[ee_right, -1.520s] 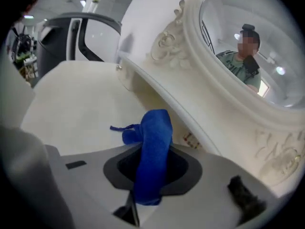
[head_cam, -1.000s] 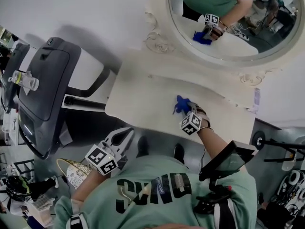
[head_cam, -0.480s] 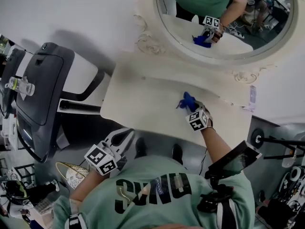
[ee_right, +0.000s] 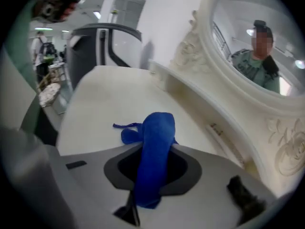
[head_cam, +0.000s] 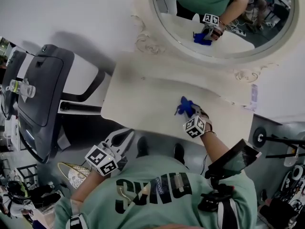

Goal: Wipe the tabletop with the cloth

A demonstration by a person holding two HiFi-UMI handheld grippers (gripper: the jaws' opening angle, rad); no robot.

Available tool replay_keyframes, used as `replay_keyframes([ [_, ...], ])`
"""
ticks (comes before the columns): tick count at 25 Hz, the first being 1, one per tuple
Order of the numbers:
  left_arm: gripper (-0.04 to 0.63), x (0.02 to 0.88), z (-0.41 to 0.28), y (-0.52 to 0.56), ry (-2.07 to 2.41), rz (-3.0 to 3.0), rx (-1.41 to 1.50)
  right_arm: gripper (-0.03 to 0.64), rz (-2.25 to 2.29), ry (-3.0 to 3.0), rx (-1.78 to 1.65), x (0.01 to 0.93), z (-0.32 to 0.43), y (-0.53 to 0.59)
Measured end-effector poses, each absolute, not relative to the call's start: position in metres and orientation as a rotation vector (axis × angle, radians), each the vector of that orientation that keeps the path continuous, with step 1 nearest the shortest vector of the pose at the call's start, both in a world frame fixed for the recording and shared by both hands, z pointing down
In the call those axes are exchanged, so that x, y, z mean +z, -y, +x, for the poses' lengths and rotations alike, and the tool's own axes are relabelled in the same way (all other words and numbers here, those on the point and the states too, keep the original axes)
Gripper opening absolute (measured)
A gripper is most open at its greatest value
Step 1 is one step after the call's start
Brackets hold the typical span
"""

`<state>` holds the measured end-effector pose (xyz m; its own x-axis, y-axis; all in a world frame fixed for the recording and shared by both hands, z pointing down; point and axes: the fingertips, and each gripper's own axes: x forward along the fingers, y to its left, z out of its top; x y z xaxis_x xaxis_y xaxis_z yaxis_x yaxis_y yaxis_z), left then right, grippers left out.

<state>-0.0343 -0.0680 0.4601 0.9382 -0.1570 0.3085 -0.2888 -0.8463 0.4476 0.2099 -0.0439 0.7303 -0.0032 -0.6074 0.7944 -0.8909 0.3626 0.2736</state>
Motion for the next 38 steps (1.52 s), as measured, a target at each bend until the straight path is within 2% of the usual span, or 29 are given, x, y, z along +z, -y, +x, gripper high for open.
replay_keyframes([
  [4, -0.003, 0.462, -0.023, 0.065, 0.279, 2.59, 0.345, 0.084, 1.081, 1.914, 0.426, 0.729, 0.092, -0.045],
  [7, -0.003, 0.464, -0.012, 0.061, 0.244, 2.596, 0.344, 0.084, 1.093, 1.979, 0.483, 0.729, 0.081, -0.058],
  [9, -0.003, 0.465, -0.007, 0.057, 0.227, 2.6, 0.349, 0.084, 1.259, 1.96, 0.522, 0.724, 0.124, -0.034],
  [14, -0.003, 0.466, -0.002, 0.048, 0.215, 2.608, 0.379, 0.086, 1.64, 1.646, 0.469, 0.712, 0.3, 0.045],
  [16, -0.003, 0.467, -0.002, 0.043, 0.217, 2.61, 0.393, 0.086, 1.647, 1.566, 0.456, 0.716, 0.337, 0.061],
  [19, -0.003, 0.467, -0.005, 0.038, 0.226, 2.611, 0.402, 0.087, 1.622, 1.52, 0.48, 0.733, 0.351, 0.065],
  [22, -0.003, 0.466, -0.007, 0.038, 0.235, 2.613, 0.395, 0.086, 1.558, 1.584, 0.505, 0.734, 0.321, 0.05],
  [28, -0.003, 0.467, -0.003, 0.04, 0.214, 2.608, 0.357, 0.086, 1.163, 1.898, 0.579, 0.738, 0.134, -0.085],
  [31, -0.003, 0.464, 0.004, 0.038, 0.178, 2.616, 0.353, 0.086, 1.126, 1.947, 0.626, 0.737, 0.106, -0.109],
  [33, -0.003, 0.463, 0.009, 0.035, 0.165, 2.621, 0.353, 0.086, 1.256, 1.928, 0.648, 0.736, 0.141, -0.091],
  [38, -0.003, 0.465, 0.012, 0.028, 0.159, 2.622, 0.391, 0.086, 1.724, 1.583, 0.575, 0.718, 0.331, -0.004],
])
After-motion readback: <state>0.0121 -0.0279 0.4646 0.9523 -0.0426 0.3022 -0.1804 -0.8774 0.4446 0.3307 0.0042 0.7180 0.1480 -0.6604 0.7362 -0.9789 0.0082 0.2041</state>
